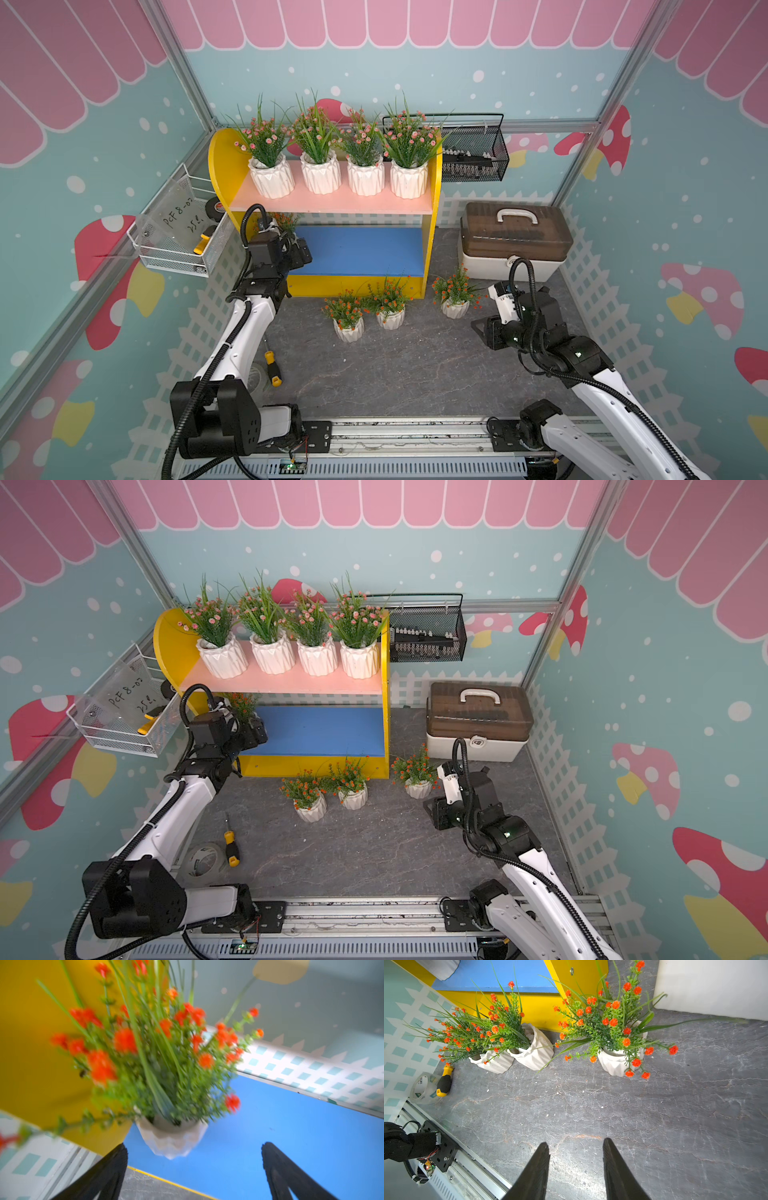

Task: Place the baby's breath potted plants on the rack by color
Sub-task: Pick up the baby's breath potted plant from the center of the board.

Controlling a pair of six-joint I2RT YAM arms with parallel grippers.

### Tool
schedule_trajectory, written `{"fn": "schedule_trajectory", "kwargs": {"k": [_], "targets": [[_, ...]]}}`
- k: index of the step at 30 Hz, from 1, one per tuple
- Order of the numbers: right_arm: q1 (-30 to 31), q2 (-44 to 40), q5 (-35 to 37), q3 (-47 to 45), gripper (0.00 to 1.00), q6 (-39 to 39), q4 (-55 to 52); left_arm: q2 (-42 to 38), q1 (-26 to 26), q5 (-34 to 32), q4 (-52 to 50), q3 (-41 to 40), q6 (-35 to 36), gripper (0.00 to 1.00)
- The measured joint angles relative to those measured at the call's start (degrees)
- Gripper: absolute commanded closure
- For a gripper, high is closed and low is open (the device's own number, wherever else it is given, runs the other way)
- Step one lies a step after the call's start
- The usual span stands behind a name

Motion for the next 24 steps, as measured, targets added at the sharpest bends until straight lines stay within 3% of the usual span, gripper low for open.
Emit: {"fn": "schedule_trajectory", "kwargs": {"k": [9,18,24], "targets": [[1.27,3.69,-3.26,-4.57,0.60,2.84,7.52,-9.81,-7.76,-1.11,-3.23,-8.28,-0.15,0.01],[14.62,15.02,2.32,-6.97,0.65,8.33,19.17,-22.27,-15.93,-2.27,-4.61,-14.56,-2.49,0.01],[18.56,21.07,7.58,-6.86,0.69,11.43,25.81,-26.77,-21.73,-4.39,-5.70,-16.94,-4.52,0.01]]}}
